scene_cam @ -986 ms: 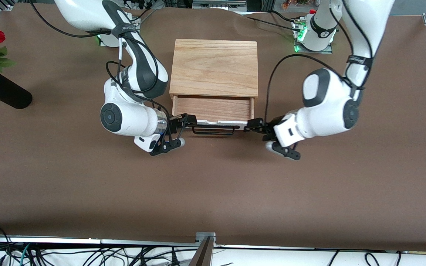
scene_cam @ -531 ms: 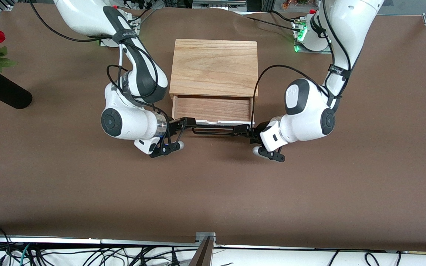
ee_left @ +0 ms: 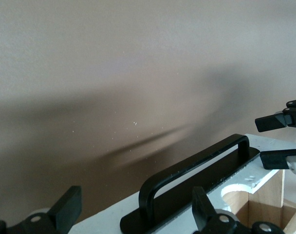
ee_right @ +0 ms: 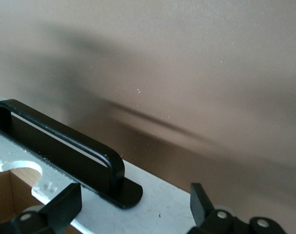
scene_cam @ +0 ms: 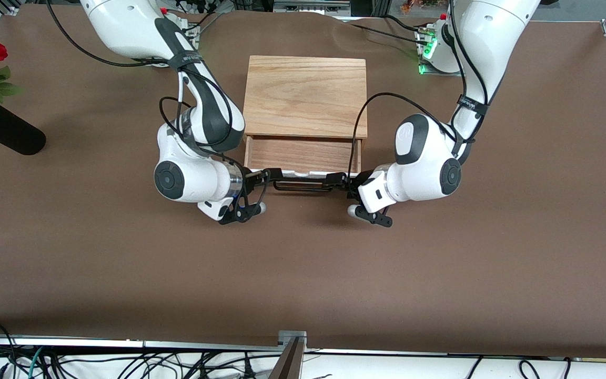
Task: Close drawer with both arms simultaneously
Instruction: 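Push the drawer front into the box with both grippers together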
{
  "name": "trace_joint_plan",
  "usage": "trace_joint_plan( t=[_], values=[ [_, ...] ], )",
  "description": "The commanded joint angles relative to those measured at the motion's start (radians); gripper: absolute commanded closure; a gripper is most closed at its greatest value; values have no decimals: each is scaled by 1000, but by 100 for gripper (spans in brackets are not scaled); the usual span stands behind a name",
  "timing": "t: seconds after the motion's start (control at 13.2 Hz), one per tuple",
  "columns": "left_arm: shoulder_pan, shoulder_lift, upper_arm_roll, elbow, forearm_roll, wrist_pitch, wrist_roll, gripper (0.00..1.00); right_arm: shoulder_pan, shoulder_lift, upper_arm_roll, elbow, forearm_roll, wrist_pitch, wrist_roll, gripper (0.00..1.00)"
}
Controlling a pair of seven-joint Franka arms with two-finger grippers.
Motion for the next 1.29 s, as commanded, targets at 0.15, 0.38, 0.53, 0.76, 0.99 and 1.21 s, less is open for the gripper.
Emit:
trace_joint_plan(
  t=[0.15,0.38,0.53,0.76,0.99,1.21],
  values=[
    [-8,21,-9,10,-35,-63,21,0,13,-10,5,-27,17,-93,4,0],
    [-8,21,-9,5,-34,-76,16,0,13,-15,5,-42,16,-134,4,0],
    [-8,22,-9,7,-34,-152,19,0,13,-21,6,-65,16,-150,3,0],
    [-3,21,-9,8,-34,-292,4,0,15,-24,26,-88,17,-157,4,0],
    [-6,22,-9,4,-26,-350,3,0,15,-44,41,-126,16,-157,4,0],
    [-8,36,-9,4,-20,-424,3,0,15,-70,45,-160,16,-159,4,0]
  ],
)
